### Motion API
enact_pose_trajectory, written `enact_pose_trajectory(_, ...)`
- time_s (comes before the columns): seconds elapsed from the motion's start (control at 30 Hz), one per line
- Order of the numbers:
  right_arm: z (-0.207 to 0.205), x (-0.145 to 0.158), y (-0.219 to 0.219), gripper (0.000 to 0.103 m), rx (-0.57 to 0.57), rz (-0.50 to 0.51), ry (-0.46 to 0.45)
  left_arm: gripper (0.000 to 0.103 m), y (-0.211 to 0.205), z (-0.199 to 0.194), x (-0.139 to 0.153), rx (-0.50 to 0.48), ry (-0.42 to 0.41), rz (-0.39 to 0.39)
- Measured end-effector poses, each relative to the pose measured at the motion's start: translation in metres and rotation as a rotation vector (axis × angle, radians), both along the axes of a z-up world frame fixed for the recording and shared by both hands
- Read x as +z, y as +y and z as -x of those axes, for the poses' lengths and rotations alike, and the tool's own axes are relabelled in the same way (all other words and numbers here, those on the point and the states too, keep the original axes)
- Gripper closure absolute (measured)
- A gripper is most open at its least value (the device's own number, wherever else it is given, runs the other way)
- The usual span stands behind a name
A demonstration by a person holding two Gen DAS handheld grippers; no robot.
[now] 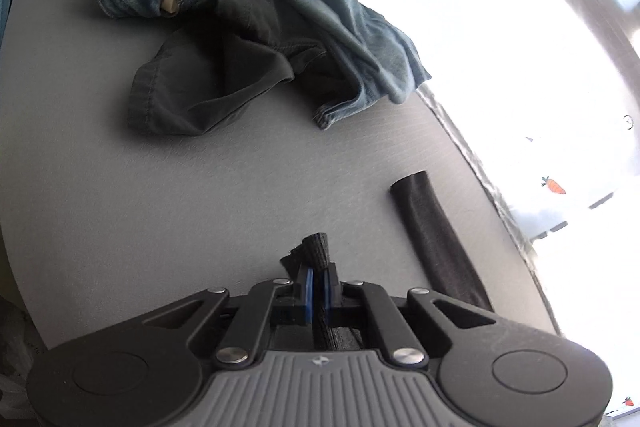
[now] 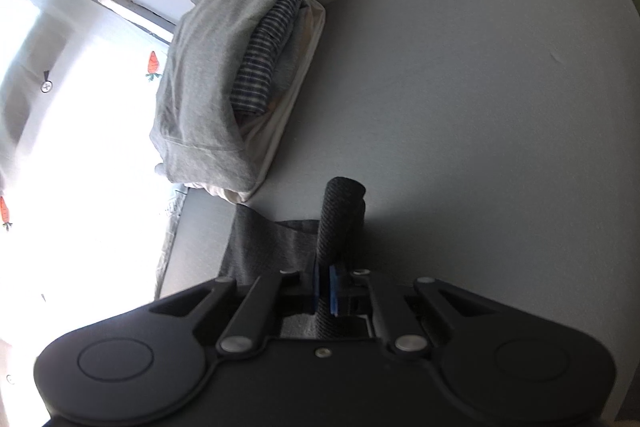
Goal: Fold clothes
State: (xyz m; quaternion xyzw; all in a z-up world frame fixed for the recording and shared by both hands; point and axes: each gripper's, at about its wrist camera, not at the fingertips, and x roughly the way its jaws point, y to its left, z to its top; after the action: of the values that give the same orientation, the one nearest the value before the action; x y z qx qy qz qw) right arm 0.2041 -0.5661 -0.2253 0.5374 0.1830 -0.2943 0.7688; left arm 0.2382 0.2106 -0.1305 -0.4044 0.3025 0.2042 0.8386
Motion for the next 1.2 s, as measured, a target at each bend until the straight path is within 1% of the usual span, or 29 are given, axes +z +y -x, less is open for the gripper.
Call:
enact_pose_trajectory(0.07,-0.002,0.011,0.002,0.098,0.001,0.020,-0.033,0.099,-0.001,-0.004,0.022,-0.010,-0.058,0.003)
enact_pose_trajectory(0.13,-0.004,0.024,0.006,0.098,-0.011,0.041,-0.076,0.099,-0.004,-0.006,0.048,-0.033,-0.125,-0.018)
enact_pose_trajectory(0.17,-0.004,0.029,0.008,0.098,-0.017,0.049,-0.098,0.099,-0.004,-0.006,0.056,-0.042,-0.143,-0.032)
enact_pose_trajectory(0.23,-0.006,0.039,0.013,0.098,-0.026,0.065,-0.139,0.099,-0.002,-0.006,0.067,-0.050,-0.145,-0.059)
enact_pose_trajectory(0.33,-0.010,0.046,0.015,0.098,-0.016,0.096,-0.136,0.099,0.003,-0.005,0.063,-0.044,-0.103,-0.073)
enact_pose_trajectory(0.4,-0.012,0.047,0.016,0.098,-0.014,0.111,-0.117,0.099,0.004,-0.002,0.054,-0.024,-0.073,-0.041)
enact_pose_trajectory(0.5,-0.014,0.044,0.017,0.098,-0.025,0.106,-0.087,0.099,0.005,-0.001,0.043,0.009,-0.048,0.015)
enact_pose_trajectory(0.57,-0.015,0.043,0.018,0.098,-0.031,0.105,-0.069,0.099,0.002,-0.007,0.040,0.005,-0.042,0.027)
enact_pose_trajectory(0.63,-0.020,0.043,0.019,0.098,-0.037,0.118,-0.049,0.099,0.000,-0.018,0.038,-0.015,-0.030,-0.003)
enact_pose_trajectory(0.7,-0.026,0.044,0.020,0.098,-0.046,0.127,-0.047,0.099,0.000,-0.033,0.036,-0.024,-0.025,-0.024)
enact_pose_trajectory(0.83,-0.042,0.045,0.025,0.098,-0.040,0.152,-0.043,0.099,0.004,-0.058,0.035,-0.016,-0.032,-0.021)
enact_pose_trajectory(0.97,-0.068,0.042,0.022,0.098,-0.042,0.156,-0.031,0.099,0.003,-0.090,0.030,-0.010,-0.032,-0.014)
enact_pose_trajectory(1.2,-0.133,0.029,0.017,0.098,-0.022,0.147,0.018,0.098,0.000,-0.157,0.013,0.012,-0.004,0.008)
